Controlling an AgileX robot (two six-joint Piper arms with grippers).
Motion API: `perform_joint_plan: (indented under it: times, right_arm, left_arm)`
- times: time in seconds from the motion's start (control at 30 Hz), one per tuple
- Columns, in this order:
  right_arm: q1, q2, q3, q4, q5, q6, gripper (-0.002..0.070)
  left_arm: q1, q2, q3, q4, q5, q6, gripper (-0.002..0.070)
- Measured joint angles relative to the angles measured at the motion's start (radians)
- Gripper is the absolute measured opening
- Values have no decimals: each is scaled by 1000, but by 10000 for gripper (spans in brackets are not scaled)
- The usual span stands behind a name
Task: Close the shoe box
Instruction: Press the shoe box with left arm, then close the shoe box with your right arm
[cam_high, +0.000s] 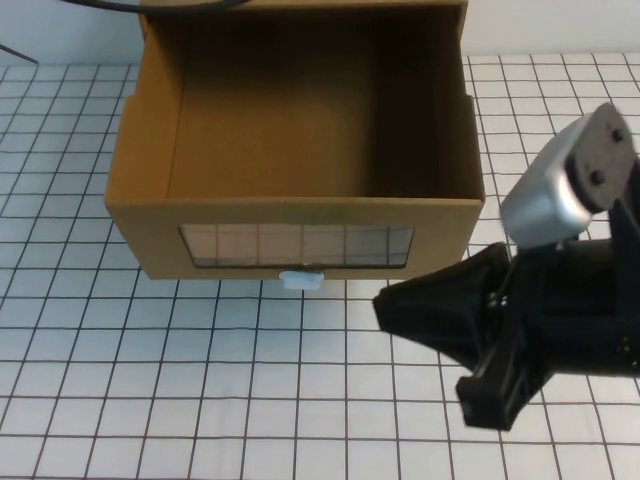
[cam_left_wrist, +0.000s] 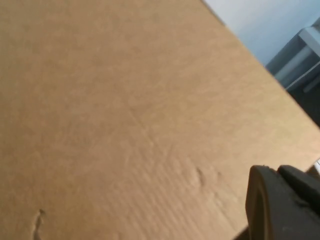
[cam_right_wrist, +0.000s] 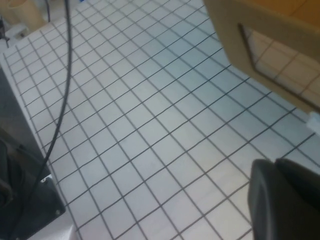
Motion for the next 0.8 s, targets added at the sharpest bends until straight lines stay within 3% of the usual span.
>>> perform_joint_plan:
  times: [0.27, 0.43, 0.8]
  right_arm:
    - [173, 143, 2, 13, -104, -31, -13]
    - [276, 286, 0, 102, -203, -181, -13]
    - [304, 557, -190, 146, -316, -517, -13]
  left_arm:
    - [0, 109, -1, -50, -20, -4, -6]
    - [0, 130, -8, -85, -40, -4, -6]
    - [0, 132, -9, -93, -42, 0, -6]
